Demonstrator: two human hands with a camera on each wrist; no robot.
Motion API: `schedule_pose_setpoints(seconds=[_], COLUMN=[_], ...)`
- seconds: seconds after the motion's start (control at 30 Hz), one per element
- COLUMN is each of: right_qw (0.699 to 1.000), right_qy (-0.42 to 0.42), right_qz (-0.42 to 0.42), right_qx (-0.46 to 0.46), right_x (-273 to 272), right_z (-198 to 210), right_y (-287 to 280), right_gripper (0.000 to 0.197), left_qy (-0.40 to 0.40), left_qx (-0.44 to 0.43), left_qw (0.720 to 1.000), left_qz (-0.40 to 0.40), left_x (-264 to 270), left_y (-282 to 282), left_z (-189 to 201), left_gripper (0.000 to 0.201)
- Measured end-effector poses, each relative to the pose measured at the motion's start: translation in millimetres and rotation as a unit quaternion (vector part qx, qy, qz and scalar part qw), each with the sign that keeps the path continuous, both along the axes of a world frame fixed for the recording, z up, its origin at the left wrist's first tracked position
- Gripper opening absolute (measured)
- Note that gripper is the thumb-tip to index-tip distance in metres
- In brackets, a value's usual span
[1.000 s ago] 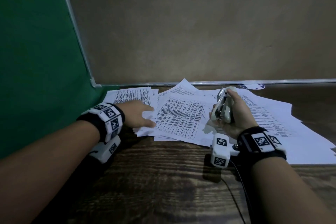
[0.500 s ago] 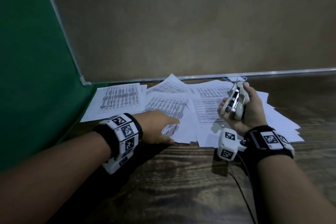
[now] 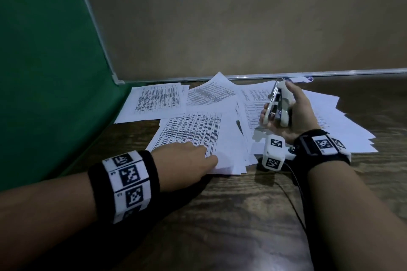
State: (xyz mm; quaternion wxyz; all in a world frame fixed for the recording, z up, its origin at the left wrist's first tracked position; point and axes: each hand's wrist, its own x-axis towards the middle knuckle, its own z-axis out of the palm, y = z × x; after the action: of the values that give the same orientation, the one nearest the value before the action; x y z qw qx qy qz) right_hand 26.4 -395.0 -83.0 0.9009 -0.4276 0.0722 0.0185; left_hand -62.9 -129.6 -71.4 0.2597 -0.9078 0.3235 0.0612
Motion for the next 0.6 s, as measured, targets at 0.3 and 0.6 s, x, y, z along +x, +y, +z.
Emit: schedule_pose_setpoints(seconds=[0.3, 0.6], right_qw=[0.997, 0.962], right_qy=[-0.033, -0.06], right_qz=[0.039, 0.161], right_qx=[-0.063, -0.212], right_x=[4, -17], right_z=[2, 14], right_y=[12, 79], right_gripper=[0.044, 0.037], left_qy=[0.056, 0.065], left_qx=[-0.172, -0.069], left_qw=[0.982, 0.991], left_qz=[0.055, 0.096], left_x=[-57, -112], left_y=[82, 97], left_z=[11, -6], left_gripper=[0.035, 0.09])
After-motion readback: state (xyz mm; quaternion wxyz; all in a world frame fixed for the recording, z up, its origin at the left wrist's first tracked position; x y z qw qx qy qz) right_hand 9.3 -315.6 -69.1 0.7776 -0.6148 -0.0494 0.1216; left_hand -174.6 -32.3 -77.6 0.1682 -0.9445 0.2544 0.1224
